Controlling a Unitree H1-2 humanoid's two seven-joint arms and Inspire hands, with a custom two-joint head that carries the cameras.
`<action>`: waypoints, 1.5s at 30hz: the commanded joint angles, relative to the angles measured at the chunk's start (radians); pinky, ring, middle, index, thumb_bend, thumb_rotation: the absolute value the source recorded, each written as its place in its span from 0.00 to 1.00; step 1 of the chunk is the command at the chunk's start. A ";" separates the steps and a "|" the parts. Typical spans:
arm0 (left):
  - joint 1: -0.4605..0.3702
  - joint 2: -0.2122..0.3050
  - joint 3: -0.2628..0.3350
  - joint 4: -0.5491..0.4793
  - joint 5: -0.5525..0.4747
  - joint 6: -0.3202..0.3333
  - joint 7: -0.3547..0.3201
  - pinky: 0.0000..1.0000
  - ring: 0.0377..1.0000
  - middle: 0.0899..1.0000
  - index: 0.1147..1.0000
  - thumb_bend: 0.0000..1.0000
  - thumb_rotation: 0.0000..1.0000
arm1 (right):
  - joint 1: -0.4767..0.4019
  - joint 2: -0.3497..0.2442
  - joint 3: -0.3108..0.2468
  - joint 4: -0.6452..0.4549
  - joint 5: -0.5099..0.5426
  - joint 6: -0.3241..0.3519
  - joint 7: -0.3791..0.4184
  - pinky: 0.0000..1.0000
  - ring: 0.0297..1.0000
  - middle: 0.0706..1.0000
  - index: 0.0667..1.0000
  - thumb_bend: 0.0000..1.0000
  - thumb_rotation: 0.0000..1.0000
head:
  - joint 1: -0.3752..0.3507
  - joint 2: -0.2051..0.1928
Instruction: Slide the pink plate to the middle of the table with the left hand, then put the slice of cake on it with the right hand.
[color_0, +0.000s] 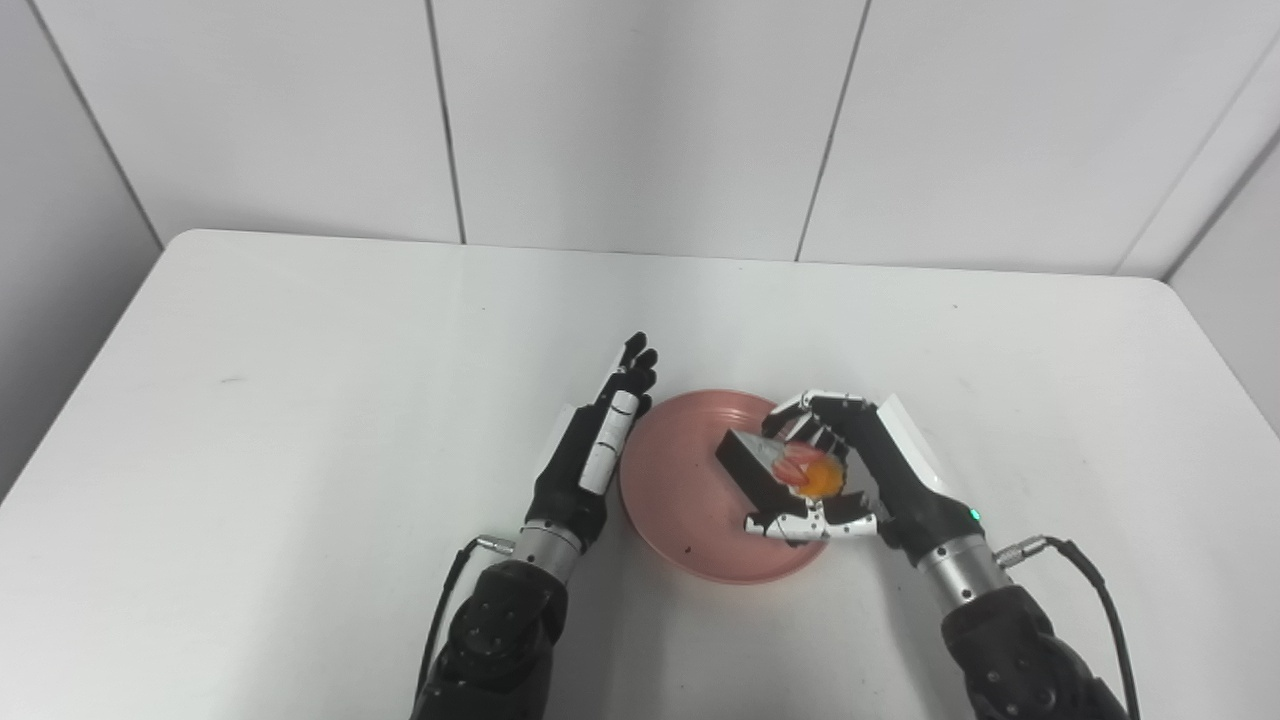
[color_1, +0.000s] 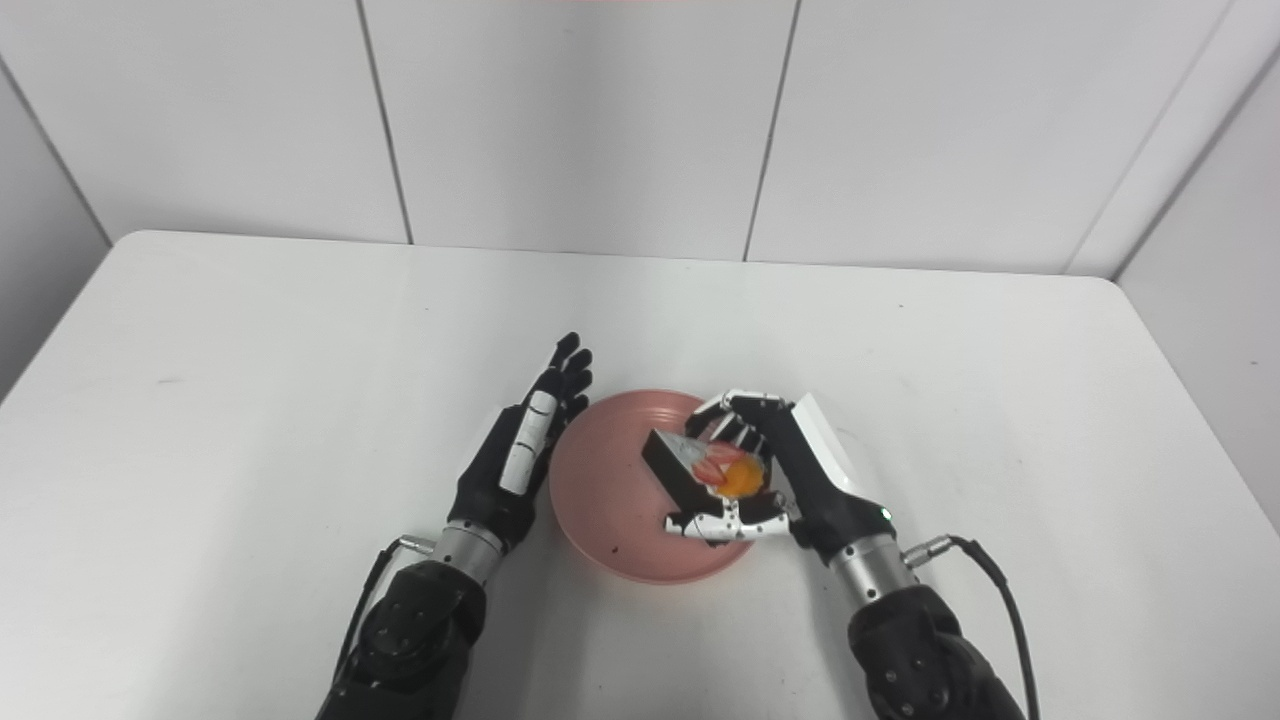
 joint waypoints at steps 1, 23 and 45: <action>0.007 -0.014 -0.002 0.027 0.006 -0.036 0.007 1.00 1.00 1.00 1.00 0.65 1.00 | -0.042 0.006 0.003 -0.007 -0.001 -0.070 -0.013 0.18 0.22 0.34 0.47 0.51 0.00 | -0.010 0.003; 0.058 0.040 0.011 -0.105 -0.037 0.050 -0.053 1.00 1.00 1.00 1.00 0.65 1.00 | -0.055 0.062 0.049 0.049 -0.203 -0.095 -0.105 0.70 0.77 0.73 0.61 0.52 0.08 | -0.195 0.019; 0.070 0.083 0.049 -0.156 -0.059 0.096 -0.057 1.00 1.00 1.00 0.99 0.68 1.00 | 0.010 0.105 -0.050 -0.112 -0.162 -0.041 -0.081 0.95 1.00 1.00 1.00 0.72 0.73 | -0.291 0.034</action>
